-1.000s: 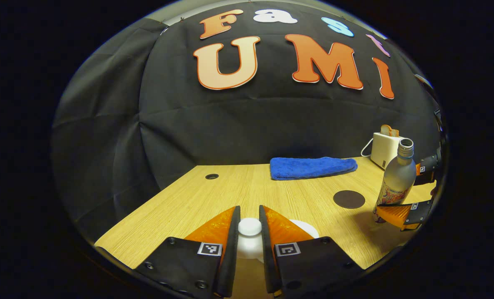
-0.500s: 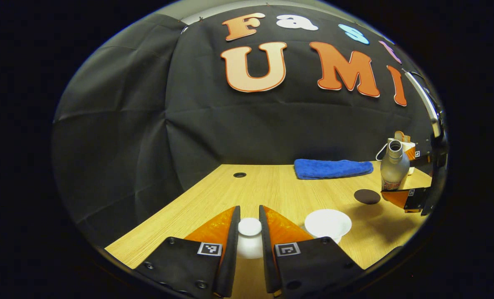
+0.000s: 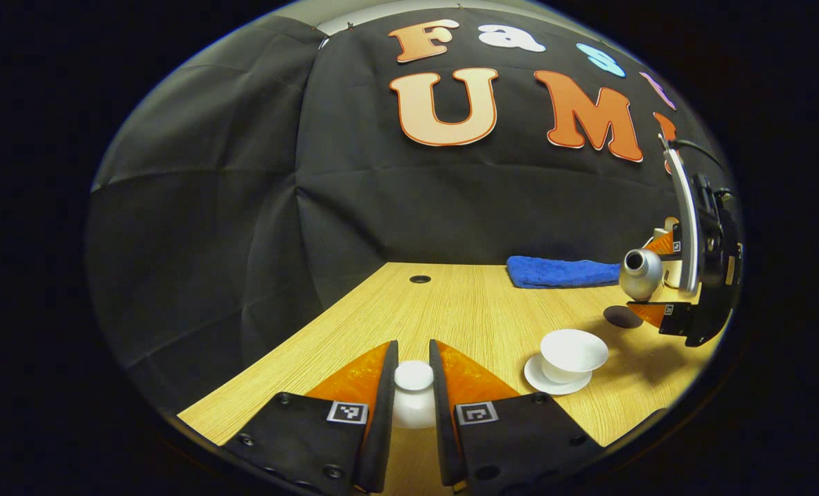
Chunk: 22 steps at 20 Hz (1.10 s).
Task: Open the teacup lid with one hand, grasp the water bottle and pour water into the teacup with the other hand; after pouring, place the water bottle on the coaster and then close the teacup lid.
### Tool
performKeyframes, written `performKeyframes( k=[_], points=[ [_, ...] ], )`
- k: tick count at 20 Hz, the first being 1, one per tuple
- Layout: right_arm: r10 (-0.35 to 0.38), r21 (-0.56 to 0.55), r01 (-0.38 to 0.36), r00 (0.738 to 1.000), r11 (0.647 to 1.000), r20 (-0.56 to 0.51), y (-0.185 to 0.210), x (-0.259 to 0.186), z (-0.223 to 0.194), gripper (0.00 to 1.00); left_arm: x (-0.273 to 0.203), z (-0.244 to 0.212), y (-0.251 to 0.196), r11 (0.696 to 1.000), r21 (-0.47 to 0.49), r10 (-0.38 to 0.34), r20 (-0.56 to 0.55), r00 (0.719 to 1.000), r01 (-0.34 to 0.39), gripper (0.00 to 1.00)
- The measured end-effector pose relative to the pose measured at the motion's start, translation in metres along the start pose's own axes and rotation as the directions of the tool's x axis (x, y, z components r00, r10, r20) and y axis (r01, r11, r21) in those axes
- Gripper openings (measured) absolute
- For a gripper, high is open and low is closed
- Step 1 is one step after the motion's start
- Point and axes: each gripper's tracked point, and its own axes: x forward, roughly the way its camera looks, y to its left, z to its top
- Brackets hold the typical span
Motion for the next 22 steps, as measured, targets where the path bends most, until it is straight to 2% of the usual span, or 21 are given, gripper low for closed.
performKeyframes(
  k=[3,6,8,14,19,21,22],
  points=[
    [-0.022,-0.089,0.022,1.0,0.996,-0.005,0.007,0.011,0.002,0.78,-0.002,-0.004,0.003,1.0,0.0,-0.001,-0.004,1.0,0.001,0.33],
    [0.005,-0.135,-0.005,1.0,0.991,0.0,0.02,0.017,0.006,0.78,-0.004,-0.007,0.009,1.0,-0.005,0.007,-0.008,1.0,-0.007,0.3],
    [-0.003,-0.18,0.005,1.0,0.984,0.01,0.019,0.018,0.011,0.78,-0.004,-0.008,0.01,1.0,-0.011,0.007,-0.005,1.0,-0.007,0.33],
    [-0.086,-0.286,0.105,0.993,0.953,0.077,-0.003,0.017,0.03,0.78,-0.01,-0.014,0.019,1.0,-0.012,0.019,-0.019,1.0,-0.019,0.33],
    [-0.159,-0.309,0.193,0.978,0.931,0.131,-0.025,0.016,0.047,0.78,-0.01,-0.014,0.02,1.0,-0.012,0.028,-0.017,0.999,-0.028,0.33],
    [-0.182,-0.339,0.222,0.972,0.914,0.146,-0.031,0.013,0.052,0.78,-0.011,-0.015,0.019,1.0,-0.015,0.022,-0.022,1.0,-0.023,0.3],
    [-0.195,-0.355,0.237,0.969,0.904,0.152,-0.033,0.012,0.053,0.78,-0.011,-0.015,0.019,1.0,-0.014,0.023,-0.022,0.999,-0.024,0.33]
  ],
)
